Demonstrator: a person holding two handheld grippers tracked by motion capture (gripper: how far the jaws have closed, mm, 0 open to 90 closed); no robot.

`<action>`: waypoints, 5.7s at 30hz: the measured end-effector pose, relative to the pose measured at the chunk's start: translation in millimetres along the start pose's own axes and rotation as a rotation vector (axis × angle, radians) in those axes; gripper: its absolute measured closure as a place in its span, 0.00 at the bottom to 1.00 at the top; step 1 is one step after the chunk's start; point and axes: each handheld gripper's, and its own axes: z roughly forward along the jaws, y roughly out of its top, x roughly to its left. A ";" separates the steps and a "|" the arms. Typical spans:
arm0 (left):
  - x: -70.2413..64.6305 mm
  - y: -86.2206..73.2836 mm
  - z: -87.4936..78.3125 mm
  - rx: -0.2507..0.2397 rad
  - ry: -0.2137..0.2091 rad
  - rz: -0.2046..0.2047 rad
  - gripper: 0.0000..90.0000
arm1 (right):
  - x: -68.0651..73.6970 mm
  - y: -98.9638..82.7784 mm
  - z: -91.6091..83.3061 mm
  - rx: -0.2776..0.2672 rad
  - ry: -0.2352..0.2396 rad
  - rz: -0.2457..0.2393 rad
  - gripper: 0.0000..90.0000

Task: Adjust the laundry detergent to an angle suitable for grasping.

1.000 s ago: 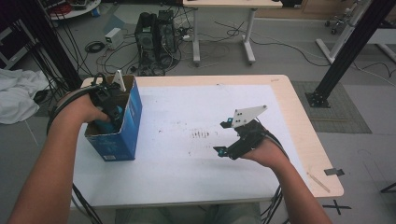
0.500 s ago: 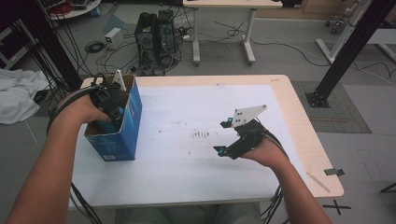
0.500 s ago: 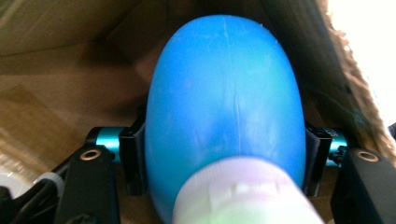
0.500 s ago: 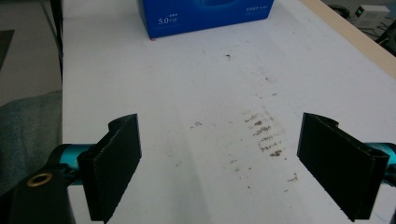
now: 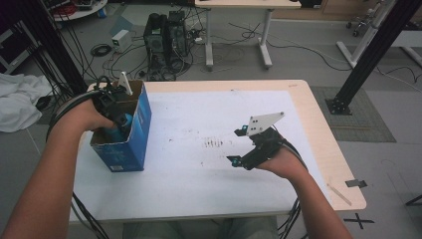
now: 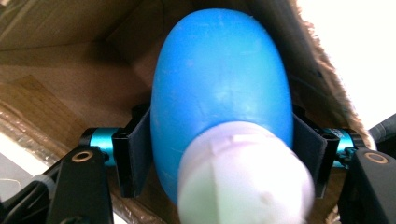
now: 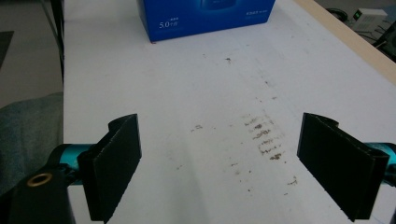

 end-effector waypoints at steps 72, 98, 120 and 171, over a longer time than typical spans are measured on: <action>-90.3 40.1 -66.6 0.024 0.016 0.523 0.14 | -41.2 60.3 -27.9 0.368 0.113 -0.059 0.14; -124.3 62.5 -37.6 0.040 0.048 0.690 0.14 | -63.2 65.6 -12.5 0.630 0.126 -0.105 0.14; -137.0 65.4 -42.7 0.006 0.048 0.724 0.14 | -54.8 62.9 -13.0 0.642 0.115 -0.091 0.14; -137.7 60.8 -41.2 0.004 0.045 0.684 0.14 | -49.8 62.9 -11.1 0.653 0.123 -0.091 0.14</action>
